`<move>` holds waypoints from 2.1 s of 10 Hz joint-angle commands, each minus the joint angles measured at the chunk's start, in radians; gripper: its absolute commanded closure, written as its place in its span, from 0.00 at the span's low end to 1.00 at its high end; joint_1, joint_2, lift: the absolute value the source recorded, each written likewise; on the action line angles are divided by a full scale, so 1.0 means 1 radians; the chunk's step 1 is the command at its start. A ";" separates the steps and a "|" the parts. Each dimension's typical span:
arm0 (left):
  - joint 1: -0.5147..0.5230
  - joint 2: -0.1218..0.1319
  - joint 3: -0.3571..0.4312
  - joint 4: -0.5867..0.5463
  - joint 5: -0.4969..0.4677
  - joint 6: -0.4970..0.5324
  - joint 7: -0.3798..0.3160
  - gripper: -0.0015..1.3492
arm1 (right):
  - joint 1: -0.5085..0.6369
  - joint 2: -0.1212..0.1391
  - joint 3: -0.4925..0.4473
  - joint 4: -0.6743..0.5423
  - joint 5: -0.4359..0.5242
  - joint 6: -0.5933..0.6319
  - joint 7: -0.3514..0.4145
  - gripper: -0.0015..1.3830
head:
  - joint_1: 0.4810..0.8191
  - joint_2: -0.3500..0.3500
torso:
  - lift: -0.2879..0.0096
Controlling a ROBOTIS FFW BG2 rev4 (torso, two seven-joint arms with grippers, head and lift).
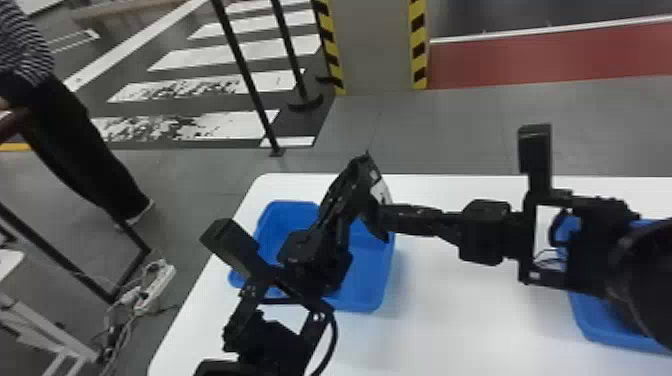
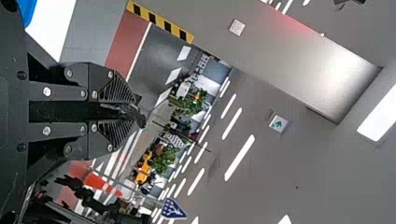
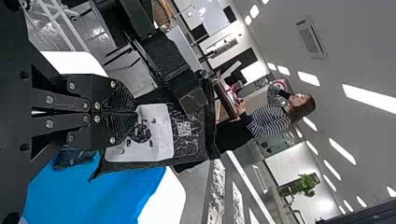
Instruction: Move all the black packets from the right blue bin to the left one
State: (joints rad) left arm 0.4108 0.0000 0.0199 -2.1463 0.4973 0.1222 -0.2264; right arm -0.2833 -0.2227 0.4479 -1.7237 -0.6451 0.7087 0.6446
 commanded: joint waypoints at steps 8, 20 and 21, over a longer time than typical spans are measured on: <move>-0.003 -0.003 0.089 0.042 -0.117 -0.095 0.013 0.90 | 0.094 0.039 -0.238 -0.025 0.110 -0.152 0.041 0.10 | 0.48 0.91 | 0.60; -0.138 -0.003 0.043 0.535 -0.108 -0.596 -0.050 0.13 | 0.411 0.043 -0.653 -0.261 0.456 -0.103 -0.152 0.18 | 0.63 0.60 | 0.60; -0.126 -0.003 0.034 0.513 -0.108 -0.589 -0.050 0.13 | 0.438 0.043 -0.683 -0.283 0.481 -0.058 -0.178 0.18 | 0.63 0.54 | 0.60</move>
State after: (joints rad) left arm 0.2778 0.0000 0.0603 -1.6202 0.3869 -0.4703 -0.2766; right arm 0.1381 -0.1795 -0.2144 -1.9944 -0.1818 0.6258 0.4687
